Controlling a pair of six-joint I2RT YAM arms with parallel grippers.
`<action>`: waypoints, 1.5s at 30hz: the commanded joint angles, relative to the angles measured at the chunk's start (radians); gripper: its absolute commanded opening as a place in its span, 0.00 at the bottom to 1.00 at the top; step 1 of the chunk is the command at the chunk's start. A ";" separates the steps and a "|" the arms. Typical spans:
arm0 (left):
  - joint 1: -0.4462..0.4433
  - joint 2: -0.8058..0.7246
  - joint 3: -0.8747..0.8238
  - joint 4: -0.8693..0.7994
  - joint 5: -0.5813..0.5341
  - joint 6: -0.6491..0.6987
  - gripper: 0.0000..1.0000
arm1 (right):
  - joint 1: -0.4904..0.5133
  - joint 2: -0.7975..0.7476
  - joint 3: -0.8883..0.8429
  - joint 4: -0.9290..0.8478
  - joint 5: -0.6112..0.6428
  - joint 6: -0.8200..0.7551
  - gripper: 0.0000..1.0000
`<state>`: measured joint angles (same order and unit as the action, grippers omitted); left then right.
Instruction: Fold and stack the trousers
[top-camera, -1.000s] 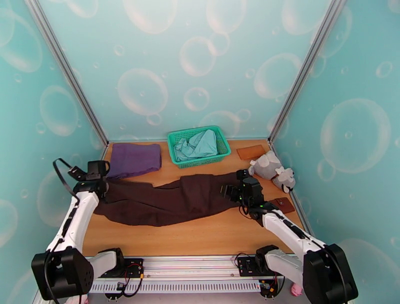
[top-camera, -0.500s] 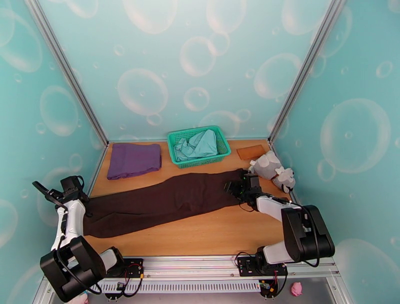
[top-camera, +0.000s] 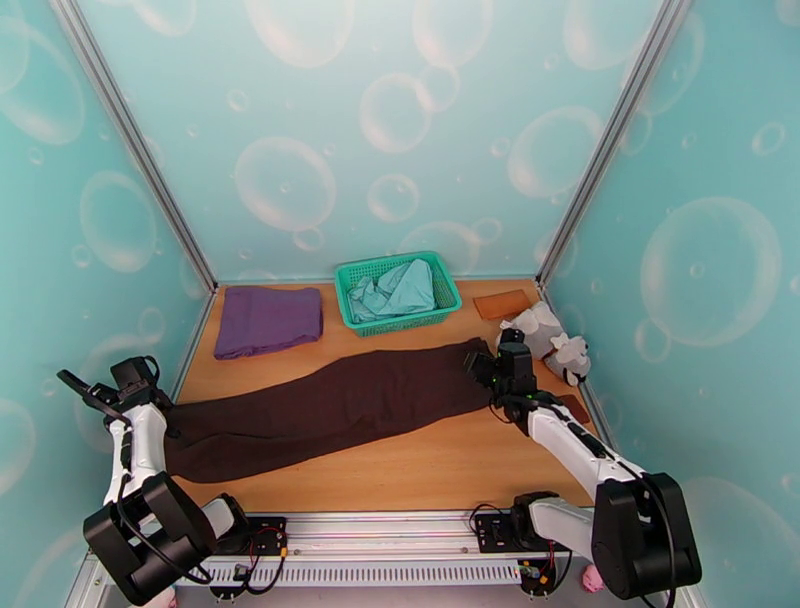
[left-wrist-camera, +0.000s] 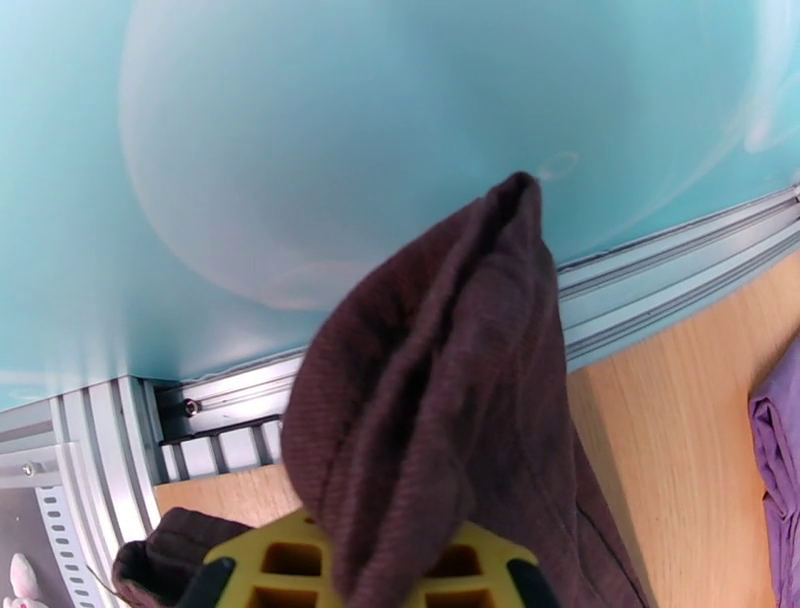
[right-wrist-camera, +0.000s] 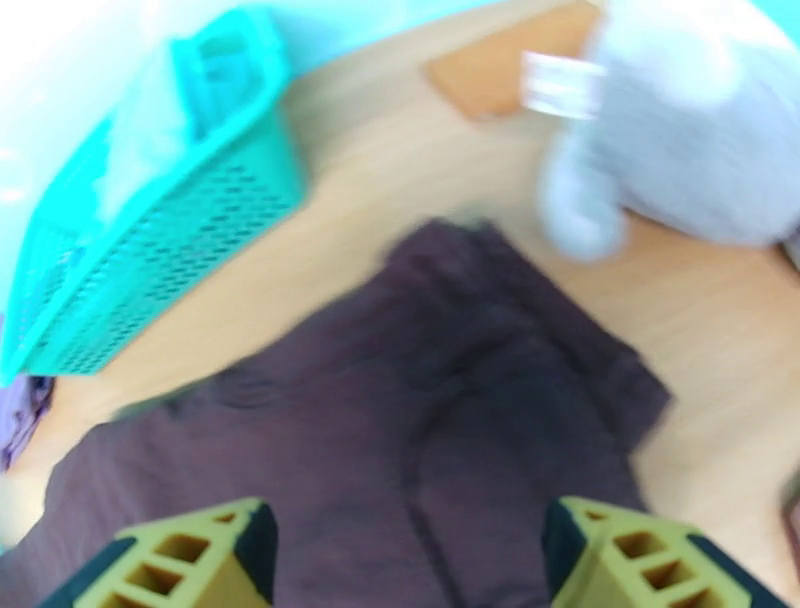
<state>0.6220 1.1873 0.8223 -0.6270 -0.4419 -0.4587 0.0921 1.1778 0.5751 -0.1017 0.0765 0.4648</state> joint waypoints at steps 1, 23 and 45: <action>0.004 -0.040 -0.007 0.054 0.060 0.029 0.11 | -0.025 -0.032 -0.058 -0.086 -0.020 0.067 0.75; 0.015 -0.100 -0.003 0.107 0.177 0.043 0.09 | -0.100 -0.008 -0.082 -0.215 -0.127 0.091 0.67; 0.024 -0.110 -0.008 0.116 0.197 0.045 0.08 | -0.187 0.203 0.031 0.005 -0.182 0.036 0.00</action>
<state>0.6365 1.1011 0.8158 -0.5526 -0.2527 -0.4217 -0.0879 1.3834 0.5663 -0.1291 -0.1085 0.5186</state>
